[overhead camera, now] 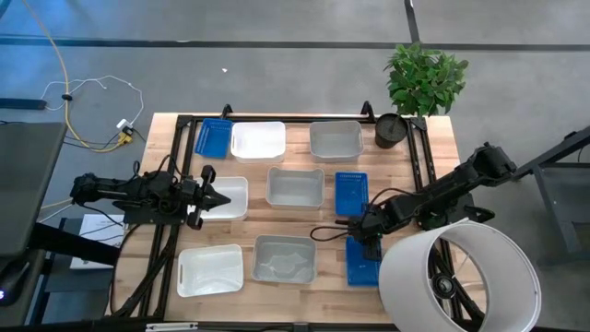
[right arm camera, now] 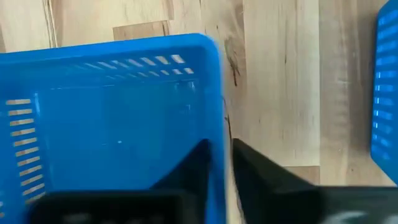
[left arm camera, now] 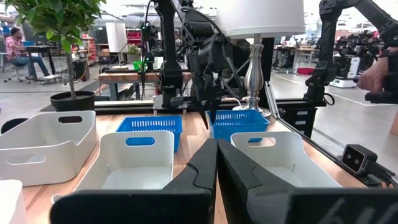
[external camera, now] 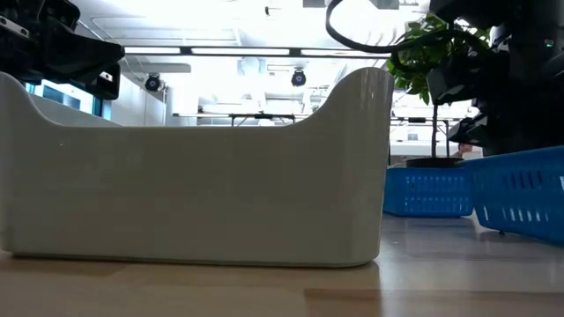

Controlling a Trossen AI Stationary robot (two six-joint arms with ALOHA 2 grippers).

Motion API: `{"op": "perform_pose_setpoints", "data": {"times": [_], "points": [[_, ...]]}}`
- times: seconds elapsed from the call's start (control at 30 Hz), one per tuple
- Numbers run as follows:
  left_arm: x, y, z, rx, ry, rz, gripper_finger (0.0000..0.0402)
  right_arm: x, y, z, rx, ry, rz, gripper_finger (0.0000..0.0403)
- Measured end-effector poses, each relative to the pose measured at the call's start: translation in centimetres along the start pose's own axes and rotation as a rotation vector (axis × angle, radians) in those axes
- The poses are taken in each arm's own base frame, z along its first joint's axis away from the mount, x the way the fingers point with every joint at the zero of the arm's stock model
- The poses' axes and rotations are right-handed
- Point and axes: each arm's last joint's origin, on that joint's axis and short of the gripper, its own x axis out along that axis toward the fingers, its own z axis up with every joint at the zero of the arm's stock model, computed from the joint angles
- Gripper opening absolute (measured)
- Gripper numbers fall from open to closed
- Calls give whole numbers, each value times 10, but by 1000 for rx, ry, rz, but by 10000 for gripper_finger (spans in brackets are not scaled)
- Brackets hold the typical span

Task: Stack baskets by color
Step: Stack the bottom blue bin into the middle right blue basket

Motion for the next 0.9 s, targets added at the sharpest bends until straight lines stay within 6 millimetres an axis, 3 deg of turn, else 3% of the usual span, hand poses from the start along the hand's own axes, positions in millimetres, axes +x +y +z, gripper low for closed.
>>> {"op": "perform_pose_setpoints", "data": {"times": [0.07,0.47,0.9], "points": [[0,0,0,0,0,0,0,0,0,0,11,0,0,9],[0,0,0,0,0,0,1,-5,2,3,7,-30,26,1],[0,0,0,0,0,0,1,-23,13,24,-80,-108,85,0]]}}
